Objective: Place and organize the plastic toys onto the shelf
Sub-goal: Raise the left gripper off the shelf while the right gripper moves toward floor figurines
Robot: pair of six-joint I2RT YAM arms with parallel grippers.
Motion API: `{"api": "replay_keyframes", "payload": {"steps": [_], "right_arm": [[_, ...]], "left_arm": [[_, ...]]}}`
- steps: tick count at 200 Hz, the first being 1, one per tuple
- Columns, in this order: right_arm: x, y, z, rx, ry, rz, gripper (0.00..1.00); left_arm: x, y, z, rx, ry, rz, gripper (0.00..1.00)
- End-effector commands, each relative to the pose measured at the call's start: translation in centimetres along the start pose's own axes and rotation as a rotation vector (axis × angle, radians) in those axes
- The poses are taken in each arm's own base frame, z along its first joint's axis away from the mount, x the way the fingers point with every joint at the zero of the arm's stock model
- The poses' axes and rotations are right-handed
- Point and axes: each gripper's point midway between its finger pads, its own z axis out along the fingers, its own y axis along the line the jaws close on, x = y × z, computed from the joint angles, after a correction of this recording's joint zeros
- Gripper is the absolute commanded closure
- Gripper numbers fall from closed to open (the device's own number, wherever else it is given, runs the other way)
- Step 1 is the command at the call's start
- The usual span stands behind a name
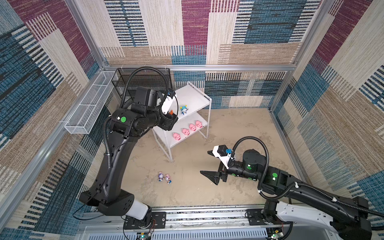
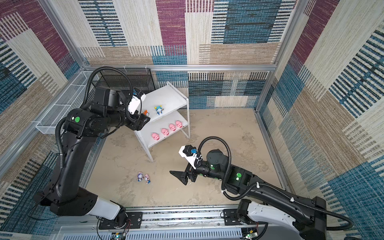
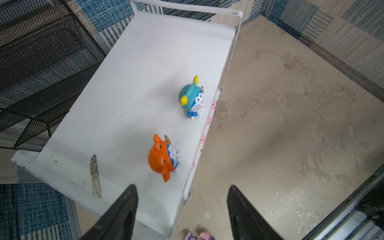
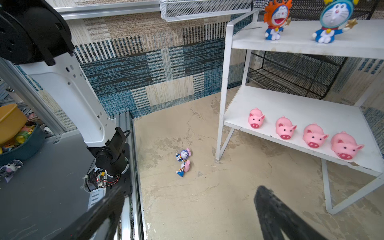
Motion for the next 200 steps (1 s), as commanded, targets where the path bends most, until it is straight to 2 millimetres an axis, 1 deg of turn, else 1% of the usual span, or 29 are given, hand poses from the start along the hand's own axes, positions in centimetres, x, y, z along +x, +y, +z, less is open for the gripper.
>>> {"api": "replay_keyframes", "payload": {"steps": [1,33,68,127,146,157,200], "right_arm": [[-1.1,0.3,0.1,-0.017,-0.038,-0.006,0.00],[-1.3,0.4,0.3,-0.023,-0.040,-0.005,0.00],[-1.1,0.2,0.3,-0.014,-0.035,-0.005,0.00],[-0.9,0.0,0.4,-0.004,-0.033,-0.008,0.00],[-0.8,-0.1,0.4,-0.001,-0.032,-0.008,0.00],[-0.7,-0.1,0.4,0.000,-0.032,-0.007,0.00],[-0.6,-0.1,0.4,0.000,-0.030,-0.006,0.00]], "left_arm": [[0.6,0.6,-0.2,-0.038,-0.012,-0.036,0.32],[1.0,1.3,0.3,-0.056,-0.002,-0.046,0.36],[0.3,1.3,0.9,-0.021,-0.030,-0.046,0.42],[-0.7,1.4,2.3,0.040,-0.032,-0.045,0.48],[-0.9,1.8,2.4,0.027,-0.033,-0.043,0.54],[-0.9,2.1,2.5,0.016,-0.029,-0.043,0.56],[-0.4,2.6,2.4,-0.009,-0.014,-0.045,0.58]]}}
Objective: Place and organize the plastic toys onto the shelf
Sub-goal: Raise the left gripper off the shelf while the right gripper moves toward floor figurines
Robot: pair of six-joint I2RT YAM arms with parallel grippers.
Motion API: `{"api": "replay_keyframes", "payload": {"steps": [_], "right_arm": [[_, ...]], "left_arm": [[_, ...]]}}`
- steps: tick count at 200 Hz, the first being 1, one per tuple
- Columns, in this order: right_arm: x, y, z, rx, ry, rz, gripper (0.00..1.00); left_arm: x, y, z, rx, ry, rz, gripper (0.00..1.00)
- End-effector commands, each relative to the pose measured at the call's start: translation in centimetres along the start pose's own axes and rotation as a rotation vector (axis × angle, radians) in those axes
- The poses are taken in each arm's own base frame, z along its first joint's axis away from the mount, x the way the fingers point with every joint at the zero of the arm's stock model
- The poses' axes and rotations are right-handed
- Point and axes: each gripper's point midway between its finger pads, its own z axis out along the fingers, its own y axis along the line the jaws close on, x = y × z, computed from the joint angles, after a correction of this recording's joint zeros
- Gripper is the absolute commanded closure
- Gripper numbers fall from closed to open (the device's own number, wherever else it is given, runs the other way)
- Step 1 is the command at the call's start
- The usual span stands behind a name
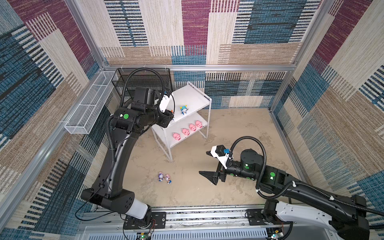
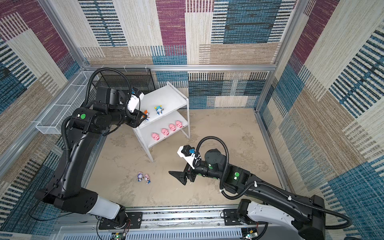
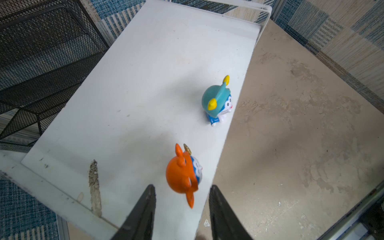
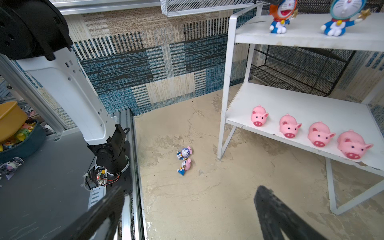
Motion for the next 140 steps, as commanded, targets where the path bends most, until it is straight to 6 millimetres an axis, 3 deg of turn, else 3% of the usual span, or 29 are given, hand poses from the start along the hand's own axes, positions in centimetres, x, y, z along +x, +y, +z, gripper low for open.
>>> {"api": "replay_keyframes", "payload": {"steps": [1,140], "right_arm": [[-1.0,-0.1,-0.1,0.005,-0.042,-0.008,0.00],[-0.6,-0.1,-0.1,0.008,-0.042,-0.001,0.00]], "left_arm": [[-0.2,0.2,-0.3,-0.009,-0.011,0.017,0.58],[0.4,1.6,-0.7,-0.066,-0.004,0.011,0.58]]}}
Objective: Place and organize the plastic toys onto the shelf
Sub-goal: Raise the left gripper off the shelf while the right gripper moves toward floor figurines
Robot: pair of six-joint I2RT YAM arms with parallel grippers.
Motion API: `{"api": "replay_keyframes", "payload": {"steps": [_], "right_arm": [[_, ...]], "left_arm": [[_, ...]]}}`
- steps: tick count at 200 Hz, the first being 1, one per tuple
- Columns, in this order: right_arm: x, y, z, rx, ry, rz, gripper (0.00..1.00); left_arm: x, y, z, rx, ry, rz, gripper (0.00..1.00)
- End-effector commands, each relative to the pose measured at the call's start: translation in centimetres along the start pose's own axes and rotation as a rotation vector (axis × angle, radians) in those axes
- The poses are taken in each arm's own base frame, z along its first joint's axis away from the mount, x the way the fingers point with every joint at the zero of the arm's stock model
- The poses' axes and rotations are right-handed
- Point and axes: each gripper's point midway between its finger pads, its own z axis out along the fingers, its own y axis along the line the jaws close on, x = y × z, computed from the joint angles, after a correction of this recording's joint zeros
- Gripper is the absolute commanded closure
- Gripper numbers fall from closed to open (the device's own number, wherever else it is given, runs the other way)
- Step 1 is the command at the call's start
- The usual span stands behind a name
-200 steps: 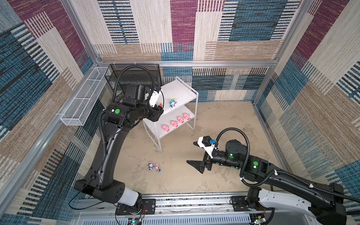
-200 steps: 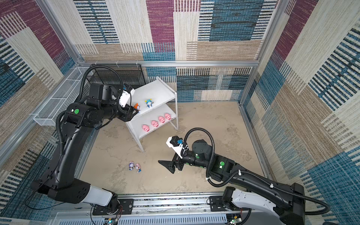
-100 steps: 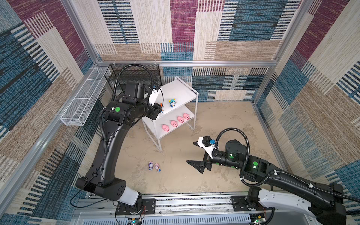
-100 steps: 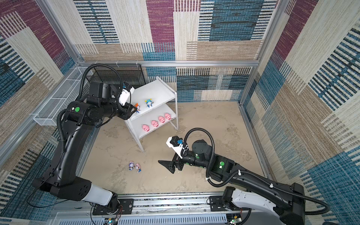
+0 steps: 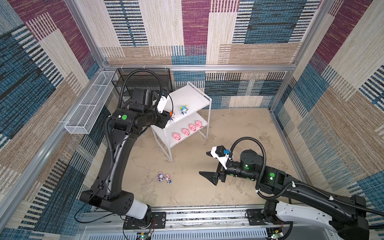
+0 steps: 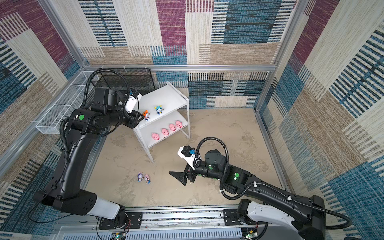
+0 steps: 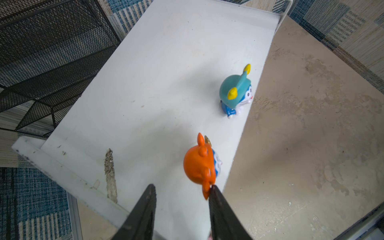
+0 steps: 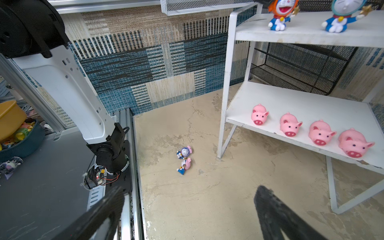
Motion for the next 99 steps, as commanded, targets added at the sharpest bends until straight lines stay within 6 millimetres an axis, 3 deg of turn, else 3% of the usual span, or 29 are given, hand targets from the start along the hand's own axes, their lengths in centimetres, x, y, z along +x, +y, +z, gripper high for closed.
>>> {"api": "replay_keyframes", "payload": {"steps": [1,99], "right_arm": [[-0.96,-0.08,-0.15,0.008,-0.041,-0.001,0.00],[-1.07,-0.11,-0.36,0.011,-0.047,-0.001,0.00]], "left_arm": [[-0.39,0.46,-0.32,-0.021,-0.018,0.011,0.58],[-0.61,1.02,-0.34,-0.035,-0.021,0.005,0.57]]}}
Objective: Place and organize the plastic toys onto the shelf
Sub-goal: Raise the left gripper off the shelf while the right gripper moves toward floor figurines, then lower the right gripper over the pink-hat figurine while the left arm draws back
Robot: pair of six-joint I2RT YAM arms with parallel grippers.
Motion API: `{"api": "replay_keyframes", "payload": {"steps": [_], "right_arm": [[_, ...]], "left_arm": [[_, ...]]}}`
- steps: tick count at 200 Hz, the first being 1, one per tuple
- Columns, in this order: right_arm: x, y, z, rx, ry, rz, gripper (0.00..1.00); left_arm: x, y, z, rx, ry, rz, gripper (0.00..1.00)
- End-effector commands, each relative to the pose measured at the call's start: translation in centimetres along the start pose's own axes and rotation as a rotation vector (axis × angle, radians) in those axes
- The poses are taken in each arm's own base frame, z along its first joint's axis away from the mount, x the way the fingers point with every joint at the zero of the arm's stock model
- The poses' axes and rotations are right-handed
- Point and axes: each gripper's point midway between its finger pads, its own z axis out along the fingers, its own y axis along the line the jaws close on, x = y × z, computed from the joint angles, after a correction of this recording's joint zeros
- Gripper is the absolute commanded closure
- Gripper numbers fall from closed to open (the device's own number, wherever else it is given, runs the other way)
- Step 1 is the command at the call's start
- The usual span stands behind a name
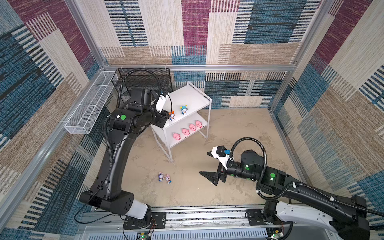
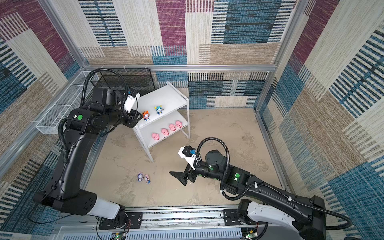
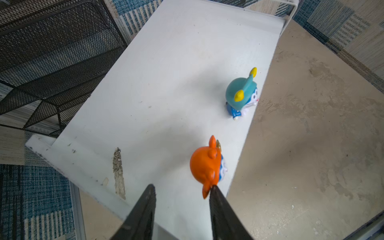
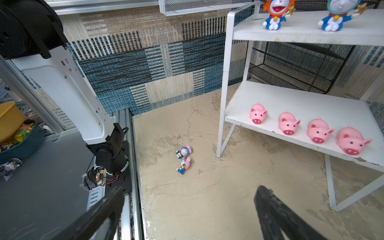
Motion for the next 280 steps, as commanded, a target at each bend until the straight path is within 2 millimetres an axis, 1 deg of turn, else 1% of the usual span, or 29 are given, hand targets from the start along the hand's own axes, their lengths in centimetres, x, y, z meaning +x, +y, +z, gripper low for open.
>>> {"api": "replay_keyframes", "payload": {"steps": [1,45,85,96,120,146,159,164,171,173,176,201,221,230,254,263,280], "right_arm": [[-1.1,0.0,-0.1,0.004,-0.042,-0.006,0.00],[-1.0,-0.1,-0.1,0.006,-0.042,-0.005,0.00],[-0.9,-0.1,0.0,0.005,-0.039,-0.003,0.00],[-1.0,0.0,0.0,0.002,-0.042,-0.003,0.00],[-1.0,0.0,0.2,-0.003,-0.045,-0.008,0.00],[-0.6,0.2,0.8,-0.021,-0.036,-0.010,0.00],[0.1,0.3,1.5,-0.036,-0.022,-0.012,0.00],[0.4,0.4,1.8,-0.045,-0.016,-0.012,0.00],[0.9,0.5,2.3,-0.057,-0.007,-0.013,0.00],[1.1,0.6,2.4,-0.062,-0.003,-0.013,0.00],[1.4,0.7,2.7,-0.069,0.001,-0.014,0.00],[4.5,1.2,5.0,-0.115,0.048,-0.011,0.00],[7.0,1.8,7.0,-0.132,0.077,-0.001,0.00],[8.2,2.2,8.1,-0.148,0.098,0.016,0.01],[11.0,2.8,11.3,-0.159,0.165,0.096,0.08],[12.1,2.9,12.5,-0.160,0.197,0.133,0.09],[14.0,3.1,15.0,-0.145,0.257,0.191,0.16]], "left_arm": [[-0.4,0.4,-0.1,-0.017,-0.014,0.012,0.57],[-0.3,0.6,0.1,-0.015,-0.009,0.006,0.57],[-0.5,0.0,-0.4,0.015,-0.025,0.005,0.54],[-0.5,-0.3,-0.6,0.029,-0.034,0.003,0.50],[-0.7,-0.5,-1.8,0.033,-0.060,-0.002,0.38],[-0.1,-0.4,-3.6,0.005,-0.083,-0.016,0.30],[0.7,-0.3,-4.4,-0.014,-0.084,-0.027,0.26],[1.1,-0.3,-4.9,-0.023,-0.089,-0.030,0.16],[1.8,-0.2,-5.3,-0.037,-0.086,-0.033,0.12],[2.1,-0.2,-5.4,-0.041,-0.085,-0.035,0.04],[2.3,-0.1,-5.7,-0.049,-0.088,-0.037,0.01],[5.9,0.4,-6.8,-0.120,-0.062,-0.052,0.01],[9.2,1.1,-7.4,-0.197,-0.047,-0.090,0.01],[10.4,1.2,-7.8,-0.217,-0.061,-0.115,0.01],[13.3,0.7,-8.4,-0.225,-0.115,-0.199,0.01],[14.3,0.4,-8.3,-0.220,-0.123,-0.224,0.01],[16.3,-0.1,-7.8,-0.211,-0.121,-0.257,0.01]]}}
